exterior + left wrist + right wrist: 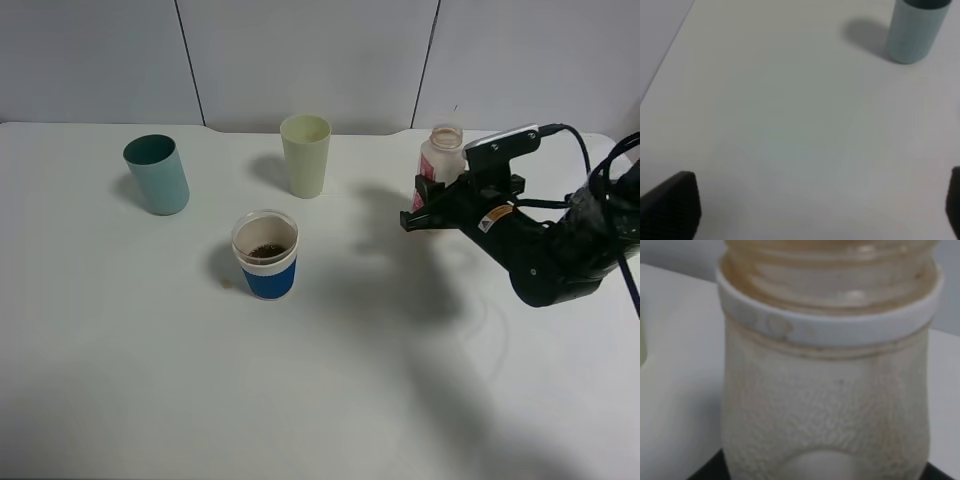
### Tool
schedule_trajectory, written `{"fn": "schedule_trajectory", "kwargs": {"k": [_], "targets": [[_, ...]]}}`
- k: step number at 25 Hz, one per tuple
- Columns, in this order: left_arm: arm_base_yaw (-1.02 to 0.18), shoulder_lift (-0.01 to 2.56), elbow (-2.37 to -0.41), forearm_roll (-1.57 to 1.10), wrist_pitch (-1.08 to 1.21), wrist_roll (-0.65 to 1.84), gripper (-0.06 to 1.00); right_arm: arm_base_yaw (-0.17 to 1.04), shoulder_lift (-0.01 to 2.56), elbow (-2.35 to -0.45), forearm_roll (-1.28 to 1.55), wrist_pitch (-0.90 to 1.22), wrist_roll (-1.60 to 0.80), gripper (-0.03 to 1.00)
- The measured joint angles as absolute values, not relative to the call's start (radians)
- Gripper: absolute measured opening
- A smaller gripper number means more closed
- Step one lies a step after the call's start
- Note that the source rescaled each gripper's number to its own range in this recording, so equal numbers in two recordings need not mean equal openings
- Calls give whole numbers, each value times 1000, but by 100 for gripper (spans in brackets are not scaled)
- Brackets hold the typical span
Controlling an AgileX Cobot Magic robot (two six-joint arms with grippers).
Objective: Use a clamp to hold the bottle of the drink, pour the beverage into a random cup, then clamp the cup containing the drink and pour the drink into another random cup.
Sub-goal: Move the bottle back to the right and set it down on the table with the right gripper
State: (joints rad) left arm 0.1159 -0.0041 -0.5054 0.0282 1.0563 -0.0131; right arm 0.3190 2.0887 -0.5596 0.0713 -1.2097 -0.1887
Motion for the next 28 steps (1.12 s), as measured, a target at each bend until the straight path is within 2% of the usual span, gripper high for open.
{"fn": "schedule_trajectory", "kwargs": {"k": [10,22,24,28], "targets": [[116,-4,-505,28,1056,-13,100,319,2156,-643,49,-1240,-184,0],[116,-4,-505,28,1056,-13,100,319,2157,-645,50,-1240,-181,2],[116,-4,-505,28,1056,-13,100,319,2157,-645,50,-1238,-175,13],[116,-4,-505,28,1056,-13,100,319,2155,-645,59,-1217,-122,46]]}}
